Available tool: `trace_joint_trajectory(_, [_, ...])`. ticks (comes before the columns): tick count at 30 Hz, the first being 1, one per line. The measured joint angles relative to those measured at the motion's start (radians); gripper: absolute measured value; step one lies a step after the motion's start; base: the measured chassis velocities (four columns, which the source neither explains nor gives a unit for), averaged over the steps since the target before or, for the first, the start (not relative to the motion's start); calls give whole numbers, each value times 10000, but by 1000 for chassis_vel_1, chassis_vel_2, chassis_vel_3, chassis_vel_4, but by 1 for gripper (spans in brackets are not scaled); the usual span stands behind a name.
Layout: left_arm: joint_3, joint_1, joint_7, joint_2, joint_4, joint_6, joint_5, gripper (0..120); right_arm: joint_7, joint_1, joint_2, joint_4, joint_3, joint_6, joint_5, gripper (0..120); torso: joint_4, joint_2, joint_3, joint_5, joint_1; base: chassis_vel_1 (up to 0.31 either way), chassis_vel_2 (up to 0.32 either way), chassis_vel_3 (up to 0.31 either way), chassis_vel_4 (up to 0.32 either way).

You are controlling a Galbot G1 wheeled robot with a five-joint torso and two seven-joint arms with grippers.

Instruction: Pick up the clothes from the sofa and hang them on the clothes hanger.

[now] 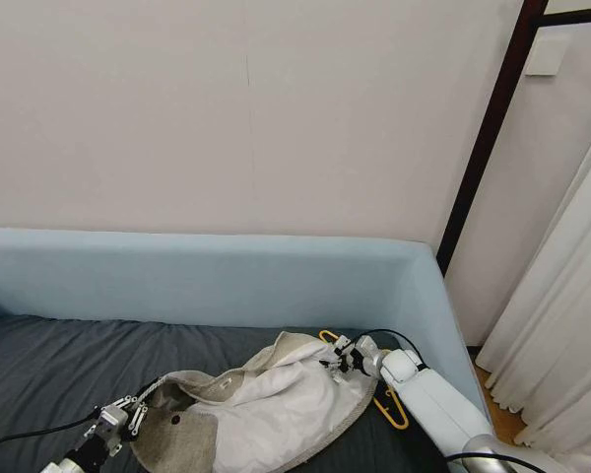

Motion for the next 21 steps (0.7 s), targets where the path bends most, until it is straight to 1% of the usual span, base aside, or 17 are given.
trace_joint_trajectory(3, [28,-28,-12,-3,3,-1,1,0,126,-41,-15,53,-26,27,113,51,0,0,0,2,0,0,0,0,0])
trace_joint_trajectory(4, [32,-31,-15,2,3,-3,0,0,201,-62,-29,87,-36,42,162,44,0,0,0,2,0,0,0,0,0])
trace_joint_trajectory(6, [33,-27,-25,20,2,-9,-2,0,286,-96,-55,142,-43,76,243,36,0,-1,0,1,-1,0,0,0,0])
trace_joint_trajectory(7, [33,-27,-25,20,2,-9,-2,0,286,-96,-55,142,-43,76,243,36,0,-1,0,1,-1,0,0,0,0])
trace_joint_trajectory(10, [6,-1,-71,62,-5,-35,-8,0,295,-138,-144,342,-46,124,459,22,1,0,0,1,0,0,0,0,0])
trace_joint_trajectory(11, [6,-1,-71,62,-5,-35,-8,0,295,-138,-144,342,-46,124,459,22,1,0,0,1,0,0,0,0,0])
trace_joint_trajectory(14, [-18,-8,-168,103,-34,-39,-20,0,263,-303,-433,964,-153,99,844,8,1,0,0,1,-1,0,0,0,0])
trace_joint_trajectory(16, [-19,-15,-185,105,-38,-39,-22,0,247,-351,-515,1114,-190,89,932,6,1,0,0,1,0,0,0,0,0])
trace_joint_trajectory(17, [-21,-34,-245,105,-55,-39,-31,0,220,-515,-736,1550,-276,54,1190,0,1,0,0,0,0,0,0,0,0])
trace_joint_trajectory(20, [-23,-58,-412,112,-144,-22,-99,0,337,-935,-1296,2786,-374,-219,1986,0,-2,-1,0,3,-1,0,0,0,0])
trace_joint_trajectory(21, [-23,-58,-412,112,-144,-22,-99,0,337,-935,-1296,2786,-374,-219,1986,0,-2,-1,0,3,-1,0,0,0,0])
